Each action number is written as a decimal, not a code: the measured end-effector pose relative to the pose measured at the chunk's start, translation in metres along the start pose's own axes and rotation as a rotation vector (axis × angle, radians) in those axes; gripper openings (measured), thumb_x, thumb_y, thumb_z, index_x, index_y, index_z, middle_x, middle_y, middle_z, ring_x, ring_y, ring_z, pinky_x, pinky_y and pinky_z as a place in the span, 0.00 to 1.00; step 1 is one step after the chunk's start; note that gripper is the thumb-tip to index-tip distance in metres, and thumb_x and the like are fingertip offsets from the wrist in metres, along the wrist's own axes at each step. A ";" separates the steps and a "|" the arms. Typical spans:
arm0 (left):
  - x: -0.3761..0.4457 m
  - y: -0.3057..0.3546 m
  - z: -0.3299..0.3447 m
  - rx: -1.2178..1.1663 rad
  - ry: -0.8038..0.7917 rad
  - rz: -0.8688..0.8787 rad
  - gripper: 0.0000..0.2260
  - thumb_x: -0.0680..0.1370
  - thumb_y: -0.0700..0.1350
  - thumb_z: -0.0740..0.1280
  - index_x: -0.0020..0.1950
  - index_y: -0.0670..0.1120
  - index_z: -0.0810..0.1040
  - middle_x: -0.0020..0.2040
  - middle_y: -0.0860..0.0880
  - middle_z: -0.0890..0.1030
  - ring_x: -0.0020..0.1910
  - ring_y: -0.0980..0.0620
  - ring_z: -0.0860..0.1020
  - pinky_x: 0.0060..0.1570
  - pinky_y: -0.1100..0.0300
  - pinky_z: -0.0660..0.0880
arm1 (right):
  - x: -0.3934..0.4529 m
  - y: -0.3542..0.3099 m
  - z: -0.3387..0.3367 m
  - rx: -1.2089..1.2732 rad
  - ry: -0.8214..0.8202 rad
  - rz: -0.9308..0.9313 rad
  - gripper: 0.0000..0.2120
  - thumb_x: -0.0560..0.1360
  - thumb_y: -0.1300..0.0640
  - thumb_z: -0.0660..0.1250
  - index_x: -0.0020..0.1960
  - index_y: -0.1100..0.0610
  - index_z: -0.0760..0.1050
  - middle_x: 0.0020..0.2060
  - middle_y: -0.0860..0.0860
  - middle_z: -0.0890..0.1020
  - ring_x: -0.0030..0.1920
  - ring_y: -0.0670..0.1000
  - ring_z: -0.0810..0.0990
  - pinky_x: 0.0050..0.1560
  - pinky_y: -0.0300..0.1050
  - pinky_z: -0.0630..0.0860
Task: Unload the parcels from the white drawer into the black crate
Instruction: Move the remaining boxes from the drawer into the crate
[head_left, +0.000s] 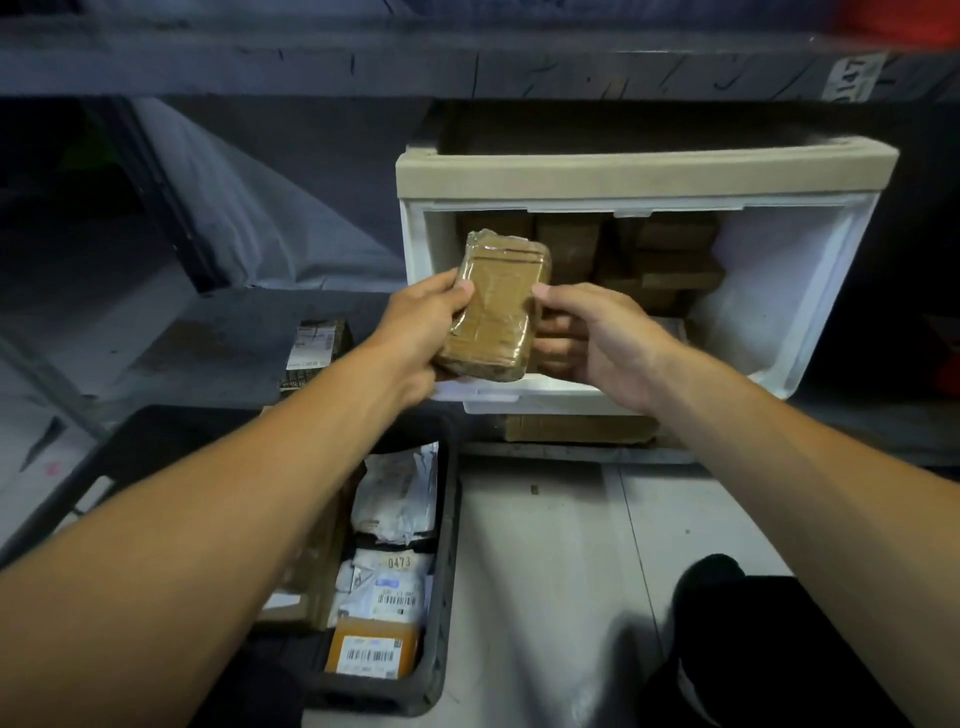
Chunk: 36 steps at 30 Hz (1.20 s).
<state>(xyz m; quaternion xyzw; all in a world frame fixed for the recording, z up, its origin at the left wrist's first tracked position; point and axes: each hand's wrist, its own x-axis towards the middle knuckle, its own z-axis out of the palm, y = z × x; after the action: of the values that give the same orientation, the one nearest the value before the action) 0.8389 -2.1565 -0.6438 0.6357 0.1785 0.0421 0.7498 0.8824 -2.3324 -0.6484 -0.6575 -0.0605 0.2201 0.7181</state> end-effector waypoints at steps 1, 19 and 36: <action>-0.001 0.000 -0.002 0.005 0.001 0.003 0.11 0.84 0.45 0.63 0.62 0.54 0.81 0.52 0.48 0.87 0.51 0.46 0.85 0.48 0.46 0.83 | 0.000 -0.001 0.001 0.007 0.028 -0.017 0.16 0.77 0.51 0.73 0.61 0.55 0.76 0.51 0.55 0.87 0.49 0.55 0.88 0.55 0.57 0.82; -0.003 -0.004 -0.009 -0.139 -0.072 -0.043 0.12 0.77 0.41 0.73 0.59 0.41 0.79 0.51 0.42 0.86 0.48 0.45 0.86 0.42 0.49 0.84 | -0.001 -0.006 -0.002 0.366 0.117 0.011 0.23 0.79 0.63 0.64 0.72 0.50 0.70 0.62 0.59 0.79 0.59 0.62 0.81 0.43 0.60 0.84; 0.000 -0.007 -0.011 -0.229 0.176 0.074 0.07 0.77 0.44 0.74 0.52 0.43 0.81 0.48 0.45 0.85 0.46 0.52 0.85 0.47 0.57 0.82 | -0.012 -0.004 0.008 0.032 0.032 0.014 0.12 0.79 0.55 0.69 0.60 0.54 0.74 0.53 0.55 0.81 0.49 0.55 0.83 0.35 0.46 0.81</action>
<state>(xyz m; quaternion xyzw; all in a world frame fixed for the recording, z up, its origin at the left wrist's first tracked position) 0.8346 -2.1473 -0.6522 0.5460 0.2142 0.1454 0.7968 0.8697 -2.3301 -0.6409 -0.6497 -0.0411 0.2154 0.7278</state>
